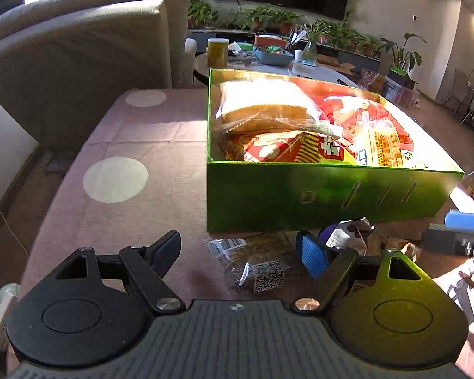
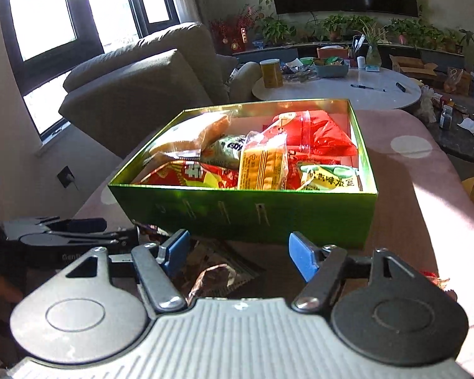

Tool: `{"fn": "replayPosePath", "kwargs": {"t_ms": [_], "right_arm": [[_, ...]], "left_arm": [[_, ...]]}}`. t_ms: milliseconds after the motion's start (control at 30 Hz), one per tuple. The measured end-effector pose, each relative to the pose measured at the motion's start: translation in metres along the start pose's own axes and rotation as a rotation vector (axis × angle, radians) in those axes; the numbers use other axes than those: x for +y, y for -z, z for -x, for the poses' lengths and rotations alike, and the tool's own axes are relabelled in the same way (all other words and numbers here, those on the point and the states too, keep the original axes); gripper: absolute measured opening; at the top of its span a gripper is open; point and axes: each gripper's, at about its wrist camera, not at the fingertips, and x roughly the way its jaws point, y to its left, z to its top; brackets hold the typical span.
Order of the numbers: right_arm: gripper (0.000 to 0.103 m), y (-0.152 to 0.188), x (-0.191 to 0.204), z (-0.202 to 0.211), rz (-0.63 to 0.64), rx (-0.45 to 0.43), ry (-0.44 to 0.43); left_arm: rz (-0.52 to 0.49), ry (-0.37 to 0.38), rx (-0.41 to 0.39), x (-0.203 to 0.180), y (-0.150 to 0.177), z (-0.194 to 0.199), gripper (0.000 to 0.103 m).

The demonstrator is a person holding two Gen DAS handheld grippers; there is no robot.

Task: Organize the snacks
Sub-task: 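Move the left gripper to the clear pastry bag while the right gripper approaches the brown packet, then grasp the clear QR-code pastry bag with the left gripper while the right gripper grasps the brown packet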

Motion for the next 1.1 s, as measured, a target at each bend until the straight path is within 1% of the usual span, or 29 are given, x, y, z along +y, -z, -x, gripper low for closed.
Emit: {"fn": "replayPosePath", "kwargs": {"t_ms": [233, 267, 300, 367, 433, 467, 500, 533, 567, 633, 700, 733, 800, 933, 1000, 1100], "right_arm": [[0.067, 0.010, 0.011, -0.019, 0.009, 0.092, 0.021], [0.067, 0.011, 0.013, -0.021, 0.009, 0.103, 0.026], [0.067, 0.012, 0.014, -0.024, 0.009, 0.112, 0.029], [0.068, 0.012, 0.016, -0.026, 0.009, 0.119, 0.028], [0.070, 0.011, 0.017, -0.027, 0.025, 0.117, 0.052], [0.071, 0.011, 0.016, -0.027, 0.042, 0.114, 0.093], [0.072, 0.011, 0.014, -0.028, 0.054, 0.110, 0.135], [0.074, 0.010, 0.010, -0.027, 0.056, 0.105, 0.160], [0.076, 0.009, 0.005, -0.026, 0.044, 0.106, 0.172], [0.076, 0.008, -0.002, -0.024, 0.011, 0.113, 0.192], [0.076, 0.008, -0.003, -0.022, -0.003, 0.110, 0.207], [0.076, 0.007, 0.000, -0.021, 0.005, 0.107, 0.212], [0.076, 0.007, 0.009, -0.020, 0.022, 0.103, 0.207], [0.078, 0.005, 0.021, -0.022, 0.009, 0.119, 0.171], [0.078, 0.003, 0.026, -0.029, 0.005, 0.136, 0.159], [0.078, 0.004, 0.030, -0.038, -0.003, 0.168, 0.165]], "left_arm": [[0.006, 0.010, -0.002, 0.002, 0.006, -0.006, 0.078], [-0.002, 0.014, -0.006, 0.002, 0.007, -0.005, 0.074], [-0.007, 0.023, -0.009, 0.003, 0.007, -0.003, 0.066], [-0.006, 0.042, -0.010, 0.005, 0.008, -0.001, 0.058], [-0.007, 0.037, -0.013, 0.008, 0.009, 0.001, 0.055], [-0.007, 0.031, -0.016, 0.010, 0.009, 0.002, 0.055], [-0.004, 0.028, -0.017, 0.013, 0.009, 0.003, 0.055], [0.001, 0.028, -0.017, 0.015, 0.010, 0.004, 0.056], [0.007, 0.028, -0.014, 0.018, 0.010, 0.005, 0.058], [0.014, 0.023, -0.014, 0.022, 0.010, 0.006, 0.063], [0.008, -0.009, -0.023, 0.022, 0.011, 0.008, 0.074], [0.000, -0.022, -0.029, 0.021, 0.011, 0.008, 0.076], [-0.019, -0.032, -0.036, 0.020, 0.011, 0.009, 0.078], [-0.011, -0.031, -0.035, 0.022, 0.010, 0.007, 0.080], [-0.010, -0.029, -0.030, 0.022, 0.008, 0.004, 0.081], [-0.021, -0.026, -0.028, 0.019, 0.005, 0.001, 0.081]]}}
